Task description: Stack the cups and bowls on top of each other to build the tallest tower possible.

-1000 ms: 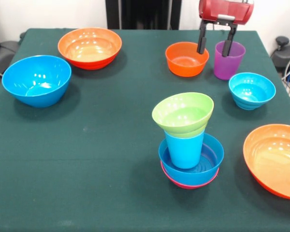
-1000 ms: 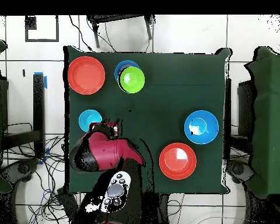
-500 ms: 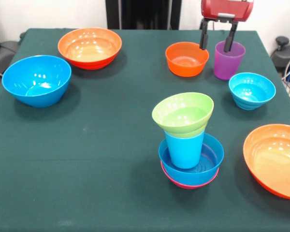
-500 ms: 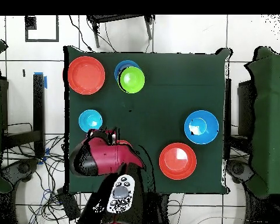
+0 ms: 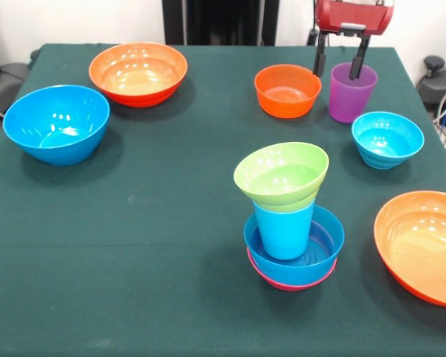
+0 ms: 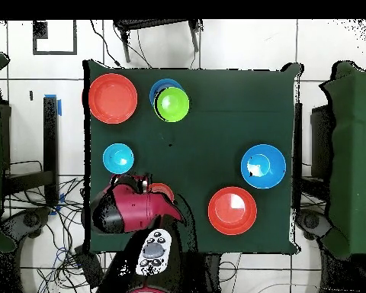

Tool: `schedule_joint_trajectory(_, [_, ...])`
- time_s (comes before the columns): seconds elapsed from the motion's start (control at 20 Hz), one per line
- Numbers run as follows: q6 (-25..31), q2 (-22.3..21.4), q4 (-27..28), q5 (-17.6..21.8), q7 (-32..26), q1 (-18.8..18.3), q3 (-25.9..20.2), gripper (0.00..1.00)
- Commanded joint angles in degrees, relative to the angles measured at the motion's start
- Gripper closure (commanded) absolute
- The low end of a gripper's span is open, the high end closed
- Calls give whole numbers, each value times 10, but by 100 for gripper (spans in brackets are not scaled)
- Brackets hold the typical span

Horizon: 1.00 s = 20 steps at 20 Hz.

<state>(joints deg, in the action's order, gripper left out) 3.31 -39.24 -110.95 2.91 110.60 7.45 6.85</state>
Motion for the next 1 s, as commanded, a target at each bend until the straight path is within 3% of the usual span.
schedule_joint_trajectory(0.05, [38,36,-20,-23,94,8,-48,0])
schedule_joint_trajectory(0.4, [2,43,-19,-29,107,31,-22,0])
schedule_joint_trajectory(1.0, [17,41,-27,-39,106,31,-32,0])
